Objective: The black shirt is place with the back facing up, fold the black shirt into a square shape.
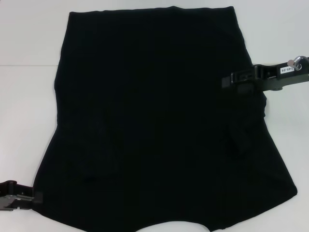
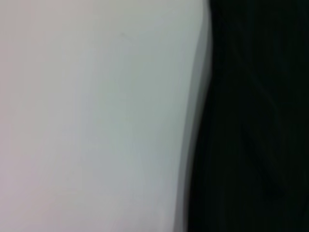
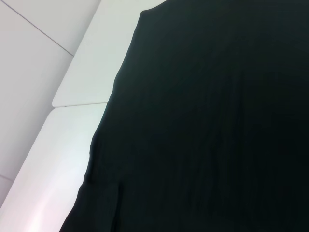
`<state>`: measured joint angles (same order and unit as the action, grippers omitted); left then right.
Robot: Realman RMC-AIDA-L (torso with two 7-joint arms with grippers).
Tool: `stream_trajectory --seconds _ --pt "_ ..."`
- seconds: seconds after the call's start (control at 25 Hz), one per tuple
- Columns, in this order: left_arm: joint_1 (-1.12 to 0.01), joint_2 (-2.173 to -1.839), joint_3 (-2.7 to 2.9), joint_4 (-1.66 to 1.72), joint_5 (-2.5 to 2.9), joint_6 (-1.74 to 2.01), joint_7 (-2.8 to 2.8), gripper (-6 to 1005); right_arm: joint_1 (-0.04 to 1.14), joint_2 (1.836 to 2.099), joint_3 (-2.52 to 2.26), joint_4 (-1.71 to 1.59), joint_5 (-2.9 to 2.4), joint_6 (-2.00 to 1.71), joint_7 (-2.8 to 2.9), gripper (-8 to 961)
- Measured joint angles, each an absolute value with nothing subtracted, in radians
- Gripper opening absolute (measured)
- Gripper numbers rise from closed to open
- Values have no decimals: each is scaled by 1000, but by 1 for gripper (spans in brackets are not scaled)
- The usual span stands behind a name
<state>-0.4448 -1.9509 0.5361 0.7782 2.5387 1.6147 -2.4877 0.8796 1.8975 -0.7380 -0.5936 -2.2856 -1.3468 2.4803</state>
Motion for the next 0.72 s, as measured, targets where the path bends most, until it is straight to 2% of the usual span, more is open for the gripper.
stream_trajectory --seconds 0.72 --pt "-512 -1977 538 772 2539 1600 -2473 449 868 1895 -725 -594 -2286 -1350 2480 706"
